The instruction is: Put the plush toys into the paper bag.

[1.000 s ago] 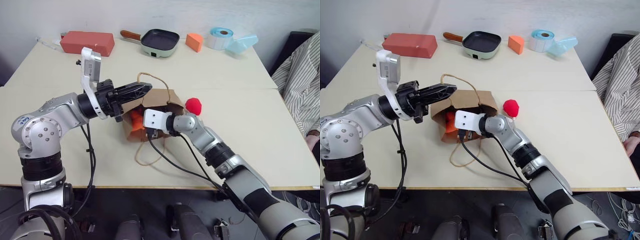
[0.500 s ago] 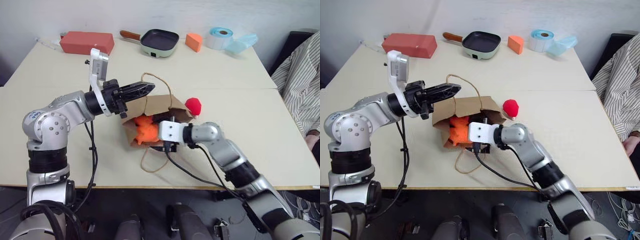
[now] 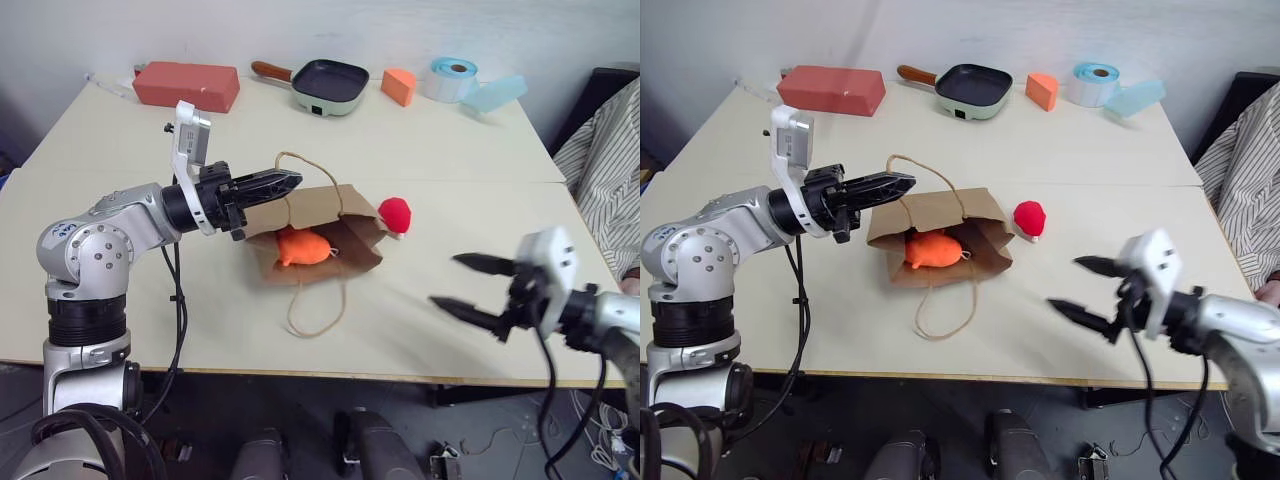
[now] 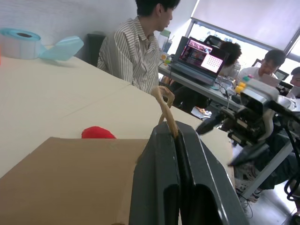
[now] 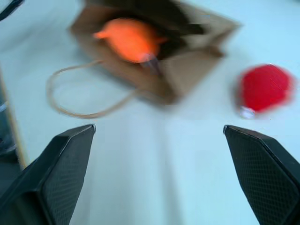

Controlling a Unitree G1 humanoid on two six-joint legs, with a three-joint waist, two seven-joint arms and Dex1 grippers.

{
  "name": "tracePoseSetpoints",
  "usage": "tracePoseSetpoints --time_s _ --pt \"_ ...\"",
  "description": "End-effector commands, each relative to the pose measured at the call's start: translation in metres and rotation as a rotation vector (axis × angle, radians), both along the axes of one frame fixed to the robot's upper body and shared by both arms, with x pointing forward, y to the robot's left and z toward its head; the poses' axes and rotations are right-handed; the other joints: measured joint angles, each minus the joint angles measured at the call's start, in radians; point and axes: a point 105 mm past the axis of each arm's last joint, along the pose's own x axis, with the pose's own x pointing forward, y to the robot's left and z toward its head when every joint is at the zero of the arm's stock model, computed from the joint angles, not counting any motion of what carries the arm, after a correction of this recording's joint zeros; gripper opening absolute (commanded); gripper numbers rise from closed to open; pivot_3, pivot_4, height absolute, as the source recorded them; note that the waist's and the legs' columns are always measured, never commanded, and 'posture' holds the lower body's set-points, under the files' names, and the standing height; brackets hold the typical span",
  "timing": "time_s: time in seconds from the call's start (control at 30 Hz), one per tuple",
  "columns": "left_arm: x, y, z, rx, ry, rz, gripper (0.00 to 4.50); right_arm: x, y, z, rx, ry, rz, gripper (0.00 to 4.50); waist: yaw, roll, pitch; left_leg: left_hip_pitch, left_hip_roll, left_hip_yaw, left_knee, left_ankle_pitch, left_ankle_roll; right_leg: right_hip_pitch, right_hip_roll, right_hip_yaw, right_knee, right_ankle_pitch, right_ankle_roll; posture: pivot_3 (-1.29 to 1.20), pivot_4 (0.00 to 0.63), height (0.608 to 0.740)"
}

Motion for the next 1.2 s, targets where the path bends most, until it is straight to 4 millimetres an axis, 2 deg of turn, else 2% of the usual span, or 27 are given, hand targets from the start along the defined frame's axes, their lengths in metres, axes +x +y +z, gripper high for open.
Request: tracePoseSetpoints --time_s 0.03,0.13,0.37,0.47,0.57,0.63,0.73,0.87,0.93,1.0,1.07,1.2 --pt "-0.008 0.000 0.007 0.001 -0.047 -0.013 0.00 0.028 -0.010 0.014 0.089 -0.032 -0.107 4.47 -0.008 0.000 0.000 0.001 0.000 0.001 0.000 0.000 -0.001 0.000 0.000 0.001 0.001 0.000 0.000 0.00 0.150 0.740" --pt "-0.007 0.001 0.007 0.003 -0.050 -0.003 0.00 0.065 0.001 0.012 0.114 -0.035 -0.173 4.47 -0.017 0.000 0.000 0.002 0.000 0.001 0.000 0.001 -0.002 0.000 0.001 0.001 0.003 0.000 0.000 0.00 0.150 0.740" --pt "-0.007 -0.002 0.007 0.011 -0.068 -0.007 0.00 0.147 0.054 -0.020 0.139 0.049 -0.243 4.47 -0.020 0.001 0.000 -0.001 0.000 0.002 0.001 0.002 -0.002 -0.004 0.000 0.002 0.006 0.000 0.000 0.00 0.150 0.740" --pt "-0.008 -0.003 0.007 0.011 -0.071 -0.008 0.00 0.169 0.062 -0.034 0.144 0.094 -0.316 4.47 -0.019 0.001 0.000 -0.002 0.000 0.002 0.000 0.002 -0.002 -0.005 0.000 0.001 0.006 0.000 0.000 0.00 0.150 0.740" --pt "-0.011 -0.003 0.006 0.010 -0.074 -0.007 0.00 0.182 0.074 -0.047 0.131 0.127 -0.337 4.47 -0.020 0.001 0.000 -0.003 0.000 0.001 0.000 0.002 -0.002 -0.005 0.000 0.001 0.006 0.000 0.000 0.00 0.150 0.740" --pt "-0.012 -0.003 0.005 0.010 -0.075 -0.004 0.00 0.187 0.079 -0.051 0.122 0.128 -0.336 3.90 -0.021 0.001 0.000 -0.003 0.000 0.001 0.000 0.002 -0.002 -0.005 0.000 0.001 0.006 0.000 0.000 0.00 0.150 0.740" --pt "-0.013 -0.002 0.004 0.010 -0.077 0.002 0.00 0.191 0.081 -0.046 0.131 0.100 -0.334 2.92 -0.026 0.001 0.000 -0.003 0.000 0.001 0.000 0.002 -0.002 -0.004 0.000 0.001 0.006 0.000 0.000 0.00 0.150 0.740" --pt "-0.013 -0.002 0.004 0.004 -0.077 0.007 0.00 0.188 0.069 -0.026 0.150 0.008 -0.331 1.61 -0.028 0.001 0.000 -0.003 0.001 0.001 0.000 0.002 -0.002 -0.004 0.000 0.001 0.007 0.000 0.000 0.00 0.150 0.740" --pt "-0.013 -0.004 0.004 0.002 -0.077 0.002 0.00 0.176 0.056 -0.011 0.151 -0.052 -0.306 1.07 -0.022 0.001 0.000 -0.003 0.001 0.001 0.000 0.002 -0.002 -0.004 0.000 0.001 0.007 0.000 0.000 0.00 0.150 0.740" --pt "-0.013 -0.006 0.005 0.000 -0.078 -0.004 0.00 0.152 0.043 0.006 0.163 -0.105 -0.264 0.74 -0.013 0.001 0.001 -0.004 0.001 0.000 0.000 0.002 -0.002 -0.005 0.000 0.001 0.006 0.000 0.000 0.00 0.150 0.740" --pt "-0.013 -0.006 0.006 -0.003 -0.078 -0.008 0.00 0.123 0.039 0.018 0.164 -0.135 -0.192 0.65 -0.002 0.001 0.001 -0.006 0.000 -0.004 -0.001 0.002 -0.001 -0.005 0.000 0.001 0.005 0.000 0.000 0.00 0.150 0.740" --pt "-0.012 -0.012 0.008 -0.009 -0.078 -0.033 0.00 0.041 0.064 0.024 0.191 -0.072 0.107 0.64 0.006 0.002 0.001 -0.006 0.001 -0.005 -0.002 0.001 -0.001 -0.004 0.001 0.001 0.001 0.000 0.000 0.00 0.150 0.740"
